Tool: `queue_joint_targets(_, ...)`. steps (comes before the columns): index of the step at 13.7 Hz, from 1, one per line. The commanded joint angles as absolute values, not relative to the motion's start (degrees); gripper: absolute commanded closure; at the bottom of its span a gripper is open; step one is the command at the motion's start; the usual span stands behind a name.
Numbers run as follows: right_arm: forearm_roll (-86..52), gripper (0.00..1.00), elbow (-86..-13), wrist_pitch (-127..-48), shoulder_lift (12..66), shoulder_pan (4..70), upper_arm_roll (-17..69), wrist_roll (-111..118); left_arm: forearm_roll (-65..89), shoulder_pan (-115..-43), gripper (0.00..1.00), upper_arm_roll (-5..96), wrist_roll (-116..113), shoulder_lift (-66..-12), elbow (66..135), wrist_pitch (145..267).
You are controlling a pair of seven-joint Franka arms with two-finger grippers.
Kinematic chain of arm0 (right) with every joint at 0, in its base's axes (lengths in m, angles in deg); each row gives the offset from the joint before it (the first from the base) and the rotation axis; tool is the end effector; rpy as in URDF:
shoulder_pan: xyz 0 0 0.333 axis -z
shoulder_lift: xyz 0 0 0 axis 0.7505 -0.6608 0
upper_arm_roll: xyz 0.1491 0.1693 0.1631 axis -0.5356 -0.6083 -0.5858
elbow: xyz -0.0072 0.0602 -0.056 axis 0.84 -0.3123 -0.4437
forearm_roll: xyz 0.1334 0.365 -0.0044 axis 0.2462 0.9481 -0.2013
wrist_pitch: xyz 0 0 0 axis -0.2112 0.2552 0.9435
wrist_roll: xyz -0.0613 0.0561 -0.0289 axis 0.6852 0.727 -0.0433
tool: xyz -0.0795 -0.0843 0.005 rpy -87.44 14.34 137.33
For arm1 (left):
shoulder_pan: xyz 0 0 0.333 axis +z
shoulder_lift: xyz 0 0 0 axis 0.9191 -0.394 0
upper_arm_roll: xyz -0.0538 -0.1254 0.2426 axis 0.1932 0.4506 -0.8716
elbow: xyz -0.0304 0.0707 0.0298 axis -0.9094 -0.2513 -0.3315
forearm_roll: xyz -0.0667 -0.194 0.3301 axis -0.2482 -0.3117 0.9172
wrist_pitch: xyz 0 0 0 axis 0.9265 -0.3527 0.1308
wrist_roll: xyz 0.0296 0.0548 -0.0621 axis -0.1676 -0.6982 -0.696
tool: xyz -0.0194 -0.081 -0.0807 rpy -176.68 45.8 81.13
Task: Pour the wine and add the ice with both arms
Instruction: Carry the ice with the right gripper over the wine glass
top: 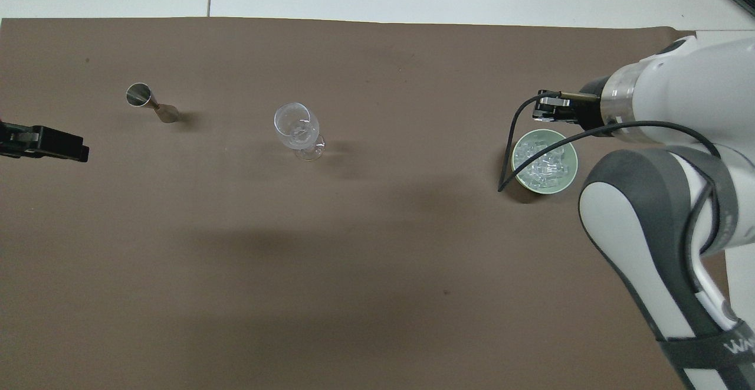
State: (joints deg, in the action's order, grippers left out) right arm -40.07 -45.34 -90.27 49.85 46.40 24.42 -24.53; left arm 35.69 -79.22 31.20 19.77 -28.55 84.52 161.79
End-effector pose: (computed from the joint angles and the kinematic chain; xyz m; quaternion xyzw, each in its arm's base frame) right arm 0.5972 0.1211 0.5119 -0.9821 0.0997 -0.1232 0.1019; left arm 0.5525 -0.0126 0.5633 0.9979 -0.0615 0.0127 0.0134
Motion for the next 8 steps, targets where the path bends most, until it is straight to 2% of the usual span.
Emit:
queue_joint_targets(1, -35.55, 1.0, -42.27, -92.4, 47.64, 46.18, 20.73, -31.7, 36.43, -76.3, 0.0, 33.74, 19.34, -29.44, 83.24, 161.5)
queue_joint_targets(4, -31.24, 1.0, -41.74, -101.79, 45.28, 43.65, 16.59, -42.5, 36.34, -76.02, 0.0, 35.25, 18.73, -29.36, 82.72, 160.89)
queue_joint_targets(6, -30.7, 1.0, -34.31, -107.26, 38.88, 39.34, 16.4, -50.76, 36.25, -76.02, 0.0, 35.25, 18.64, -29.53, 81.75, 160.71)
queue_joint_targets(8, -30.7, 1.0, -25.78, -107.71, 34.12, 35.99, 16.4, -55.27, 36.16, -75.85, 0.0, 35.33, 18.72, -29.71, 81.83, 160.71)
